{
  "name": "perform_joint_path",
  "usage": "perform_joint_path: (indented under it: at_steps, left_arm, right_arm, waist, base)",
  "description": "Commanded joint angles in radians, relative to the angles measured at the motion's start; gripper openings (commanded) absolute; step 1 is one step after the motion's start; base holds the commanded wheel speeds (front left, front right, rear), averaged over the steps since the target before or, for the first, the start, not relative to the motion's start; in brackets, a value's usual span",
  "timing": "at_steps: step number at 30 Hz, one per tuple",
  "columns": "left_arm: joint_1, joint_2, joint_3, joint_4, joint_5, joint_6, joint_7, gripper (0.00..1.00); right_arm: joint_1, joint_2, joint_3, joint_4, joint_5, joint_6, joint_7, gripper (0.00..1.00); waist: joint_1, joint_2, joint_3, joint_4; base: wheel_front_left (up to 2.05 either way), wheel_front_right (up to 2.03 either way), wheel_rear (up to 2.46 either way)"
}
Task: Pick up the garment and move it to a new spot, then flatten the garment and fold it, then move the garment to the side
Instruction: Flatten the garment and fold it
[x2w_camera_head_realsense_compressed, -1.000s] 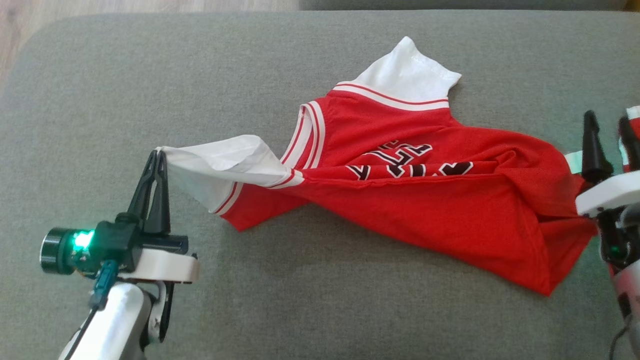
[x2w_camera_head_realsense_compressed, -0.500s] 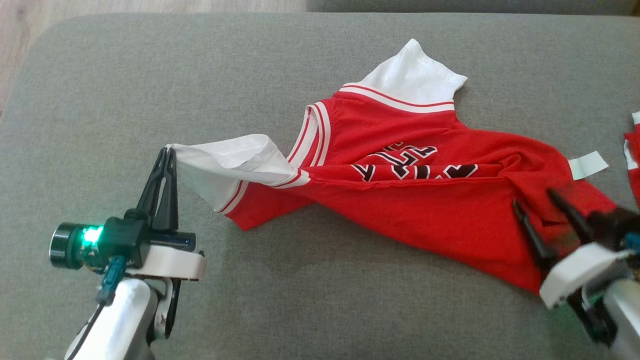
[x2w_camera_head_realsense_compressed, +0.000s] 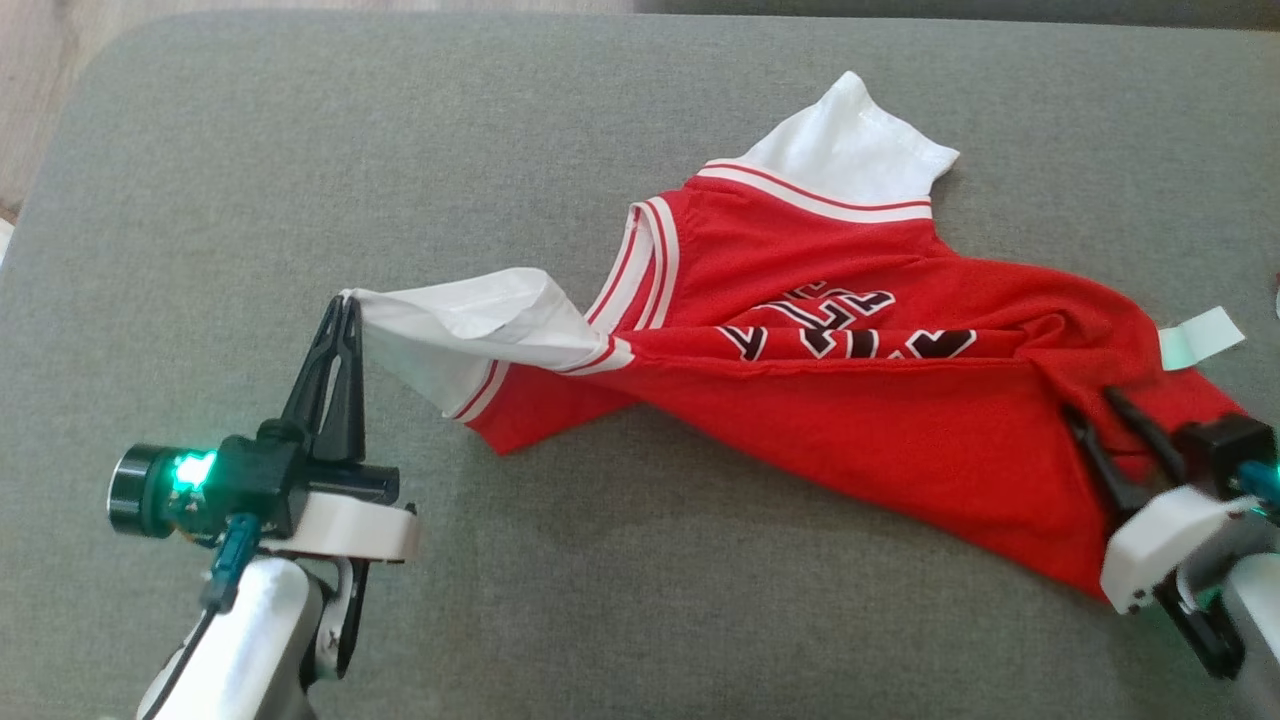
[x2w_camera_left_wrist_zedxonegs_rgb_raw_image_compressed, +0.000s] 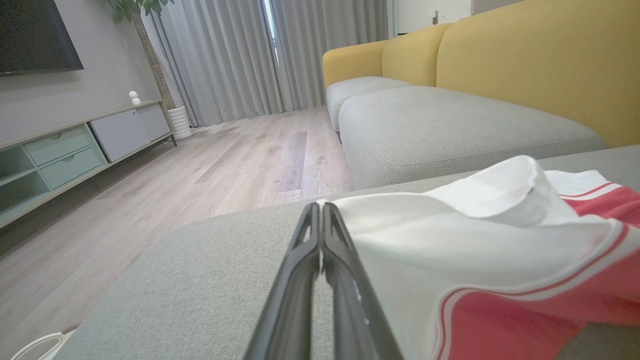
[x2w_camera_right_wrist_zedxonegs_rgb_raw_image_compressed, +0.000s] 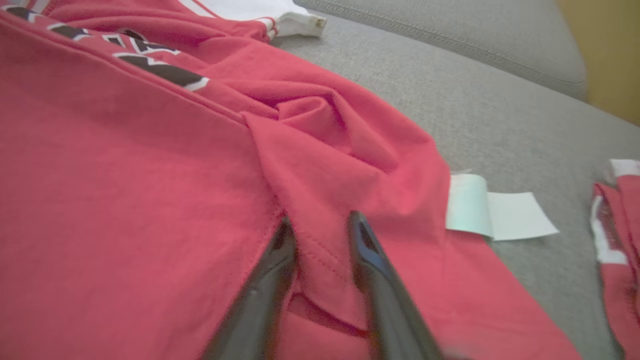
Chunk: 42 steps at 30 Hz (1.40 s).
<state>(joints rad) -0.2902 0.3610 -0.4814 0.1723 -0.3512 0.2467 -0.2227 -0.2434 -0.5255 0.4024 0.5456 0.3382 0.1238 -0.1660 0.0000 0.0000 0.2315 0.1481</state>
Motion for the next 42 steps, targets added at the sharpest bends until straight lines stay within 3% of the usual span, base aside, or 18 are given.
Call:
perform_joint_path:
  at_steps: [1,7,12,19,20,21,28,35,42]
  left_arm:
    - [-0.053,0.018,0.039,-0.025,-0.007,0.002,-0.012,0.00]
    - [-0.059,0.007,0.033,-0.014,-0.010,-0.001,-0.017,0.00]
    - [-0.057,0.005,0.030,-0.007,-0.011,-0.002,-0.022,0.00]
    - [-0.069,0.008,0.027,-0.001,-0.010,-0.006,-0.025,0.00]
    - [-0.072,0.007,0.026,0.000,-0.009,-0.007,-0.026,0.00]
    - [-0.075,0.005,0.022,0.001,-0.008,-0.009,-0.026,0.00]
    - [-0.085,-0.012,0.005,0.016,-0.007,-0.016,-0.029,0.00]
    - [-0.093,-0.017,-0.002,0.029,-0.009,-0.026,-0.033,0.00]
    - [-0.106,-0.023,-0.006,0.034,-0.008,-0.029,-0.035,0.00]
  right_arm:
    - [-0.016,-0.006,0.002,-0.008,-0.014,0.007,0.014,0.00]
    - [-0.026,-0.005,-0.031,0.000,-0.019,0.007,0.021,0.00]
    - [-0.056,-0.026,-0.135,0.006,-0.016,0.007,-0.006,0.00]
    - [-0.151,-0.048,-0.241,0.029,-0.033,0.007,0.037,0.00]
    - [-0.164,-0.048,-0.249,0.040,-0.047,0.007,0.039,0.46]
    - [-0.173,-0.042,-0.251,0.044,-0.061,0.007,0.038,1.00]
    - [-0.120,0.018,-0.255,-0.006,0.013,0.007,0.028,1.00]
    - [-0.044,0.015,-0.139,-0.171,0.202,0.007,0.118,1.00]
    - [-0.092,0.009,-0.068,-0.127,0.222,0.007,0.171,1.00]
  waist:
    - [0.0000,0.0000,0.004,0.005]
    - [0.0000,0.0000,0.005,0.011]
    - [0.0000,0.0000,0.002,0.009]
    - [0.0000,0.0000,0.014,0.005]
    - [0.0000,0.0000,0.016,0.005]
    - [0.0000,0.0000,0.017,0.006]
    - [0.0000,0.0000,0.005,0.008]
    - [0.0000,0.0000,0.004,0.008]
    - [0.0000,0.0000,0.022,0.025]
  base:
    - [0.00,0.00,0.00]
    - [0.00,0.00,0.00]
    - [0.00,0.00,0.00]
    - [0.00,0.00,0.00]
    - [0.00,0.00,0.00]
    - [0.00,0.00,0.00]
    - [0.00,0.00,0.00]
    - [0.00,0.00,0.00]
    - [0.00,0.00,0.00]
